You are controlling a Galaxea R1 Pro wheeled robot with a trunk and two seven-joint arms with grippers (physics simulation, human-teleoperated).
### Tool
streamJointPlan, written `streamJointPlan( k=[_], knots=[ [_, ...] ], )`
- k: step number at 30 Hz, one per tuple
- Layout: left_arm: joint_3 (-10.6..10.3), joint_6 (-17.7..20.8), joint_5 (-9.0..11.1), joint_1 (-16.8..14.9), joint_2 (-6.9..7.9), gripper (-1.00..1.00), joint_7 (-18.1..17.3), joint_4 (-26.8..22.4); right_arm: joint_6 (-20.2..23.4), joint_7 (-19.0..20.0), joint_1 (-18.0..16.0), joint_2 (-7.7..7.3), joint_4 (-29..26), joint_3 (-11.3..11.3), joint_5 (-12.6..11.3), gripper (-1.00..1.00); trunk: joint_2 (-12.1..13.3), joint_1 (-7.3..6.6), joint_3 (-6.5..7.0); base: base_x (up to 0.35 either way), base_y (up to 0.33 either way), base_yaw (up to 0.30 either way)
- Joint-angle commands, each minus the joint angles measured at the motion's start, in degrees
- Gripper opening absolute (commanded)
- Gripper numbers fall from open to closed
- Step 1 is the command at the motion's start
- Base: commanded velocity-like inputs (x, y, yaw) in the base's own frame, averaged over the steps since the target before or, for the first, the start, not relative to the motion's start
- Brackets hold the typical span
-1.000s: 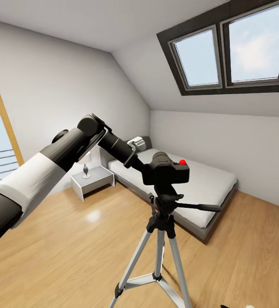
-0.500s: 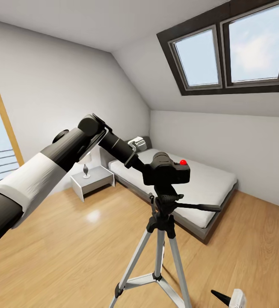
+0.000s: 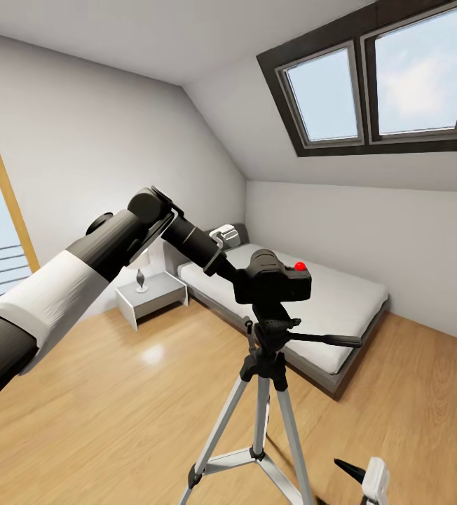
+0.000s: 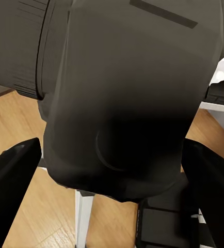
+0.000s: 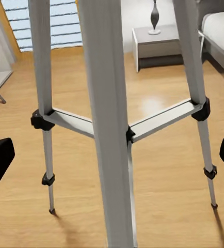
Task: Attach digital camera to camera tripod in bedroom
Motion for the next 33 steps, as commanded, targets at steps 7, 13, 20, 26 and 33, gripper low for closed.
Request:
streamJointPlan(
  k=[7,13,20,26,33],
  knots=[
    [-0.18,0.61,0.36,-0.06,0.06,-1.0,0.02,-0.01,0.44,-0.54,-0.03,1.51,-2.63,0.8,-0.1,1.0,-0.05,0.02,-0.03,0.0,0.0,0.0],
    [-0.18,0.61,0.36,-0.06,0.06,-1.0,0.02,-0.01,1.88,-1.06,-0.02,2.49,-4.96,2.74,-0.1,1.0,-0.05,0.02,-0.03,0.0,0.0,0.0],
    [-0.18,0.61,0.36,-0.06,0.06,-1.0,0.02,-0.01,5.74,-1.34,-0.04,2.68,-8.01,3.93,-0.1,1.0,-0.05,0.02,-0.03,0.0,0.0,0.0],
    [-0.18,0.61,0.36,-0.06,0.06,-1.0,0.02,-0.01,6.38,-1.47,-0.04,4.45,-9.05,4.3,-0.1,1.0,-0.05,0.02,-0.03,0.0,0.0,0.0],
    [-0.18,0.61,0.36,-0.06,0.0,-1.0,0.02,-0.01,6.55,-5.73,-0.05,5.91,-10.19,5.82,-0.1,1.0,-0.05,0.02,-0.03,0.0,0.0,0.0]
  ],
)
